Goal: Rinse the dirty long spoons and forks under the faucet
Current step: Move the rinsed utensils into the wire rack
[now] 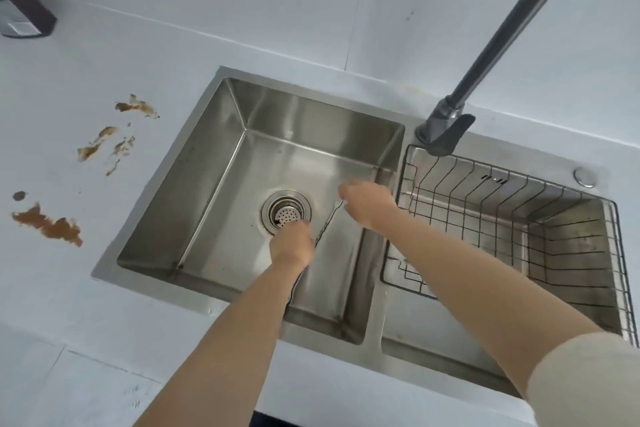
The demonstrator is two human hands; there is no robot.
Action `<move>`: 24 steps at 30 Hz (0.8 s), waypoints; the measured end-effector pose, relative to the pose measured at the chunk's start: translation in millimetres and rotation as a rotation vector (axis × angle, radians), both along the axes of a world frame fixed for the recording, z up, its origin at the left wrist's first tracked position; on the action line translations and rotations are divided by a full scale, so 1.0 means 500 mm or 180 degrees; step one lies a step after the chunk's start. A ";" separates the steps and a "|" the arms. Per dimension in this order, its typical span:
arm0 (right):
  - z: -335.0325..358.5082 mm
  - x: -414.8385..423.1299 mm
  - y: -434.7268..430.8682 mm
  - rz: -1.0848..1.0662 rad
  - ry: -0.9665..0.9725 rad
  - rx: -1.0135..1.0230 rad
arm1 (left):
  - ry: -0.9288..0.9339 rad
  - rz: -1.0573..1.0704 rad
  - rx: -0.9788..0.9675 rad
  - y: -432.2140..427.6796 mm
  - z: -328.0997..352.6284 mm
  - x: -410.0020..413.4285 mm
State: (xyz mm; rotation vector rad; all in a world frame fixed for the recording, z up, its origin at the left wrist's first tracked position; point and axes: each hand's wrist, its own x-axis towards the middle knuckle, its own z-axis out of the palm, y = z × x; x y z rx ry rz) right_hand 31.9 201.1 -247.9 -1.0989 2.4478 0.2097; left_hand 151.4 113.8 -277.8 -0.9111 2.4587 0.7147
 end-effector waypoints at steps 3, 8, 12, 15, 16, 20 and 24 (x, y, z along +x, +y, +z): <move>-0.063 0.013 -0.031 0.0158 -0.0107 0.0289 | -0.0155 -0.0053 0.0110 -0.004 -0.054 0.012; -0.136 0.026 -0.049 0.0195 -0.0246 0.0570 | -0.0440 -0.0144 0.0308 -0.008 -0.111 0.009; -0.166 0.033 -0.060 0.0374 -0.0286 0.0550 | -0.0544 -0.0271 0.0234 -0.007 -0.140 0.001; -0.183 0.036 -0.072 0.0507 -0.0224 0.0631 | -0.0697 -0.0417 0.0137 -0.011 -0.155 0.000; -0.188 0.037 -0.076 0.0561 -0.0205 0.0683 | -0.0732 -0.0446 0.0122 -0.012 -0.159 0.001; -0.208 0.044 -0.088 0.0940 -0.0131 0.0827 | -0.0830 -0.0382 0.0235 -0.015 -0.172 0.001; -0.214 0.044 -0.091 0.1600 0.0027 0.0904 | -0.0840 -0.0339 0.0298 -0.016 -0.177 -0.001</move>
